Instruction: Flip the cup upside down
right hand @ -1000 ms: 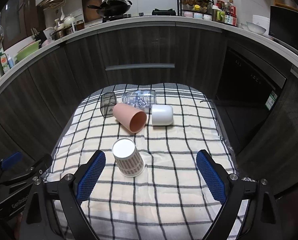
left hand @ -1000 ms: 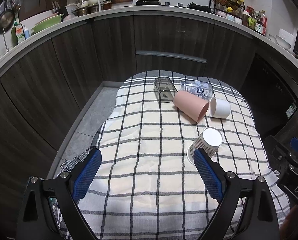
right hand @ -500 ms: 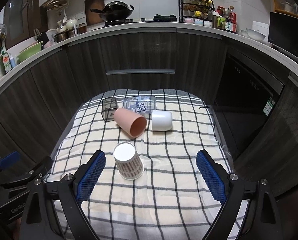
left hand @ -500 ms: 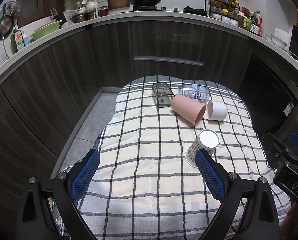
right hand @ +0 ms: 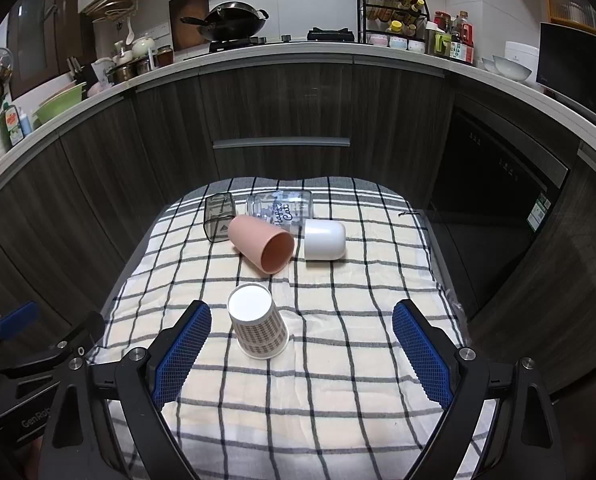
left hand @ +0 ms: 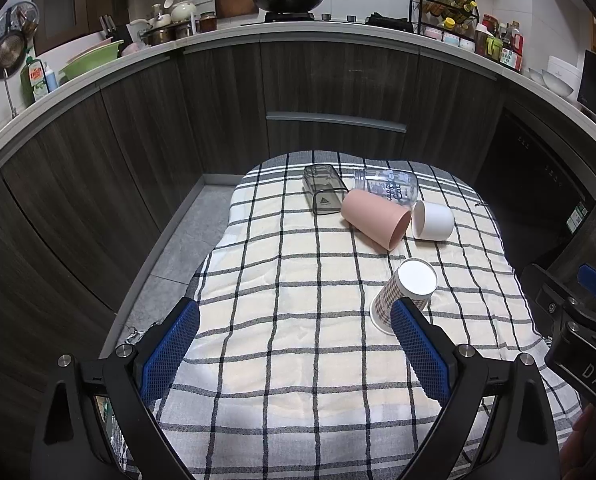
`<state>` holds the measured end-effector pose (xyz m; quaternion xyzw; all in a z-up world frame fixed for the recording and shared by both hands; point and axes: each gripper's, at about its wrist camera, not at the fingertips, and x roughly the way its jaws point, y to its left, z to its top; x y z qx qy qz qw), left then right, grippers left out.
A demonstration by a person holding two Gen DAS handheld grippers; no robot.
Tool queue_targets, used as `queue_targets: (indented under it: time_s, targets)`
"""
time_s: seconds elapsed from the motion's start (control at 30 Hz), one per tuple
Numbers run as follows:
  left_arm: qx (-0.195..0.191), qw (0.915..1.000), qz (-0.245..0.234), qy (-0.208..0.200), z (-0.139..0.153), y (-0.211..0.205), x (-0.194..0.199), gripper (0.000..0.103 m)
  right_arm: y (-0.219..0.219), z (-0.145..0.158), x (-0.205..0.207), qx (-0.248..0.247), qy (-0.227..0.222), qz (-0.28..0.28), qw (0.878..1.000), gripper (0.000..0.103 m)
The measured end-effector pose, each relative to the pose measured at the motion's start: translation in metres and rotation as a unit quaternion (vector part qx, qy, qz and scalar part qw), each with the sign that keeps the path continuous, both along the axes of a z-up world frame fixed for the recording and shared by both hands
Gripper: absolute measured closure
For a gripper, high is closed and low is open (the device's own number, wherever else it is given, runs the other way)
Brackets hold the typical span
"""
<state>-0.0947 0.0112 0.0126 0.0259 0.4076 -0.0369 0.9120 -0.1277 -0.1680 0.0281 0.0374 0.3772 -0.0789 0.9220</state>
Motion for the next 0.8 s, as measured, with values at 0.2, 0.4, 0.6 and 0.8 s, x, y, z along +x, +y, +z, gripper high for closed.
queue_targets:
  time_s: [0.2, 0.4, 0.6, 0.8]
  targets:
    - [-0.001, 1.0, 0.001, 0.0, -0.0001, -0.0004, 0.0003, 0.005, 0.0002, -0.001, -0.0002, 0.001, 0.001, 0.001, 1.0, 0.011]
    - [-0.002, 1.0, -0.002, 0.001, -0.0008, -0.0002, -0.0006, 0.005, 0.0003, -0.0014, -0.0003, 0.001, 0.0, 0.0, 1.0, 0.011]
    - [-0.004, 1.0, -0.002, -0.001, -0.0009, 0.0002, -0.0014, 0.005, 0.0001, -0.0018, -0.0003, 0.001, 0.0, 0.001, 1.0, 0.011]
    - [-0.004, 1.0, -0.001, -0.002, -0.0007, -0.0001, -0.0015, 0.005, -0.0001, -0.0015, -0.0003, 0.001, 0.0, 0.001, 1.0, 0.011]
